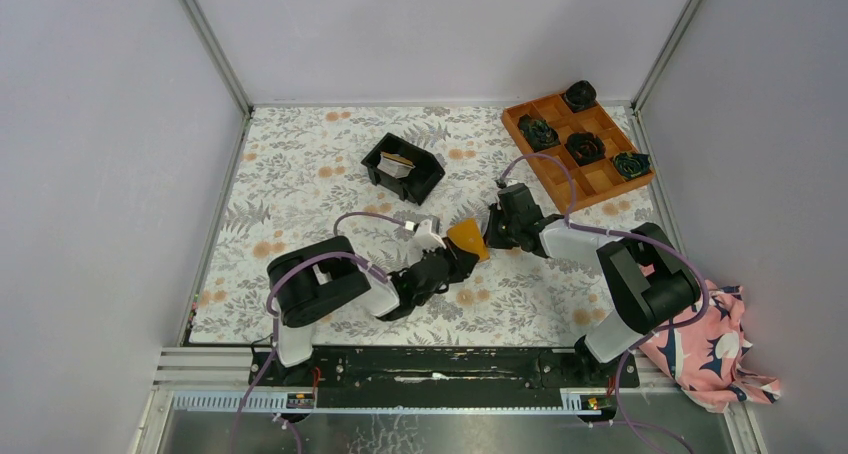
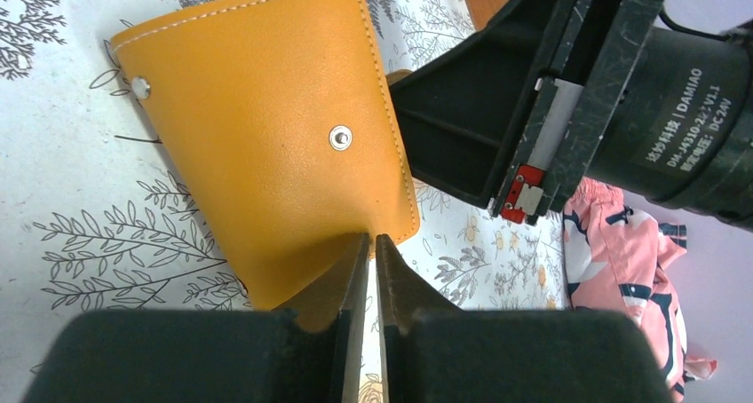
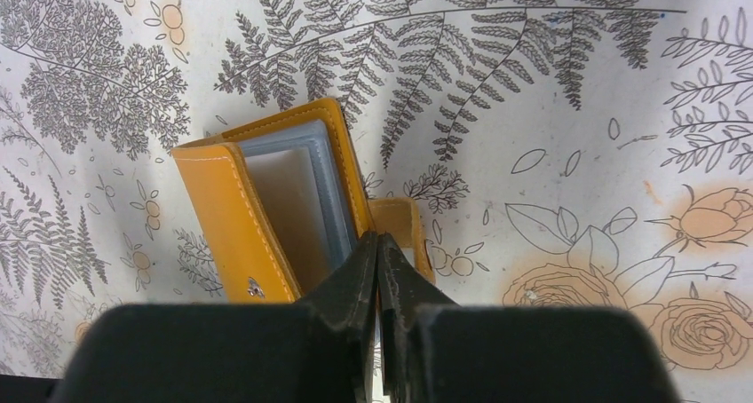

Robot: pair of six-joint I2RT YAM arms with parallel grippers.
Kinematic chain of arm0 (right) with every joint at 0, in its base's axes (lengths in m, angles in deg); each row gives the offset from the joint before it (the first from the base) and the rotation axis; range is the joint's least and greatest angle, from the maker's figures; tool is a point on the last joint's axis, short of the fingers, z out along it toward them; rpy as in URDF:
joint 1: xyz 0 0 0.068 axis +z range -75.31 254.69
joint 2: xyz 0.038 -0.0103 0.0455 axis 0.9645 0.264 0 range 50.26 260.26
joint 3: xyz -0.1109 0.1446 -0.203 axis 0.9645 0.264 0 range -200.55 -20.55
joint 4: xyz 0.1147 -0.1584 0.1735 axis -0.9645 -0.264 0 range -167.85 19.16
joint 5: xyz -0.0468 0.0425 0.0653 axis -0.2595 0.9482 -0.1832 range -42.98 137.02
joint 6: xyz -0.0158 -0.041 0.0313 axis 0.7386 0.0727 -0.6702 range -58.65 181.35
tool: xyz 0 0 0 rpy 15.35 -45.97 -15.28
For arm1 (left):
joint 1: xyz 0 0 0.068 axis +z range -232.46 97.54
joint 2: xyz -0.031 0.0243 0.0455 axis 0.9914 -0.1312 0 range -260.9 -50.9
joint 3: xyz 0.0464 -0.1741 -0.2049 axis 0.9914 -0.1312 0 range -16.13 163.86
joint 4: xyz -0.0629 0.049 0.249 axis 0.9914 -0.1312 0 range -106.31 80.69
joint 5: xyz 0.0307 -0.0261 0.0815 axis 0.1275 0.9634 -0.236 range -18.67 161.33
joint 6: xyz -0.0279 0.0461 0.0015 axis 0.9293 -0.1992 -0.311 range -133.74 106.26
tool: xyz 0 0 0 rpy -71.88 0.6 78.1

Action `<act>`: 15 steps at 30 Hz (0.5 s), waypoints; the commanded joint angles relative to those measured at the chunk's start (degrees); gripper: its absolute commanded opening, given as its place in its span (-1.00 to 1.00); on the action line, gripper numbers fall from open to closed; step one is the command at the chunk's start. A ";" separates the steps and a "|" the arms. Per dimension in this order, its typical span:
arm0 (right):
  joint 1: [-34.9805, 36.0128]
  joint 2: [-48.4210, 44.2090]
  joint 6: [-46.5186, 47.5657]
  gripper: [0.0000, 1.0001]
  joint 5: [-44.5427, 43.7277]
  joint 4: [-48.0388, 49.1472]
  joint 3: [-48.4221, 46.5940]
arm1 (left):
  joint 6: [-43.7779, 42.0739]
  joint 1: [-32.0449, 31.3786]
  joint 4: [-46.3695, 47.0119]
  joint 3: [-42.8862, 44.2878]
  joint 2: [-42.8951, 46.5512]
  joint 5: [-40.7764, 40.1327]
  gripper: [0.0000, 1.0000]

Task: Put the credit cards into the card holder
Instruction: Close the card holder at the center of the board.

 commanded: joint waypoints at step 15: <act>-0.67 -3.90 2.73 -0.62 -8.83 -5.79 -1.21 | 1.63 -0.20 -13.35 8.30 -2.88 -7.61 -0.68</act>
